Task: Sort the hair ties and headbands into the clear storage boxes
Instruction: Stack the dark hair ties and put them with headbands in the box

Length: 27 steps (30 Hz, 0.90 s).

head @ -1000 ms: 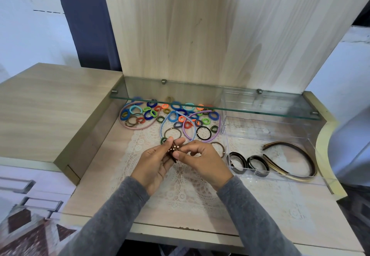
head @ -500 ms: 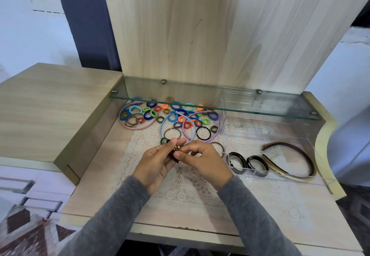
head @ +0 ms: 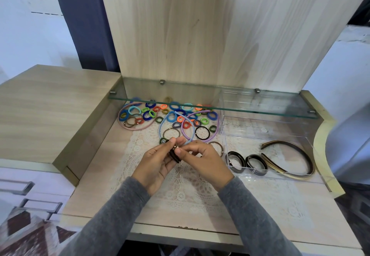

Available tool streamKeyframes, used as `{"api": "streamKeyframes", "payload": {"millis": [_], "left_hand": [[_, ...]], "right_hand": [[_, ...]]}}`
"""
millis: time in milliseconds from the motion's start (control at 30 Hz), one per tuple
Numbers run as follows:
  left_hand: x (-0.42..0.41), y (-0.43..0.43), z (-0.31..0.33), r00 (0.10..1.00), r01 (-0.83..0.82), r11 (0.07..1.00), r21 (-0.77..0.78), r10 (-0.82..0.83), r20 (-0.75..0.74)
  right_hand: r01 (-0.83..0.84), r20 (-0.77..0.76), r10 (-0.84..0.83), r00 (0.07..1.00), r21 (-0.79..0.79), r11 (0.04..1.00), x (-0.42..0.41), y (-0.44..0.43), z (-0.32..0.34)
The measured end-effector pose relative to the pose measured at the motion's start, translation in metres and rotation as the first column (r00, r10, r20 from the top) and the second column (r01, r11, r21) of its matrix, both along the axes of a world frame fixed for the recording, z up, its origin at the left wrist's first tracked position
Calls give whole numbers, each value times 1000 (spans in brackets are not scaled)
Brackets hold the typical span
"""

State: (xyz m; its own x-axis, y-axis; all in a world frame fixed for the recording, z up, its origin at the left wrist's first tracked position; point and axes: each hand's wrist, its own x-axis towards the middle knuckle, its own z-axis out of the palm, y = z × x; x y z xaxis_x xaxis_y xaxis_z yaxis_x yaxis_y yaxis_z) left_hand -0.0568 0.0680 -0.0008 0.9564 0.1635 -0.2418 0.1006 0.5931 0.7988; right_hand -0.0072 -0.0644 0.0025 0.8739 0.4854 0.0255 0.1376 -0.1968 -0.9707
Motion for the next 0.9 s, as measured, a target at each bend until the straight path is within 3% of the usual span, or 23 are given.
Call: {"api": "streamKeyframes", "payload": {"millis": [300,433,533,600,667,800,900], "left_hand": [[8,2,6,1000,17,998,59,-17,7],[18,6,17,997,74,997,-21,-74,4],[27,9,27,971,203,968,-147,-218,-95],[34,9,33,934,282,947,-151,-307,-181],[42,6,38,898,354,933,-69,-359,-254],[58,-12,41,851,472,845,250,-363,-379],[76,-28,39,845,520,626,581,-275,-459]], "right_hand": [[-70,71,82,994,-149,986,-2,-3,2],[-84,112,103,988,-170,982,5,-11,9],[44,281,35,959,-270,962,16,-23,15],[145,422,22,906,-360,922,22,-32,19],[220,559,72,826,-438,872,28,-43,21],[369,748,157,644,-484,794,31,-64,24],[466,809,229,541,-515,719,32,-78,30]]}}
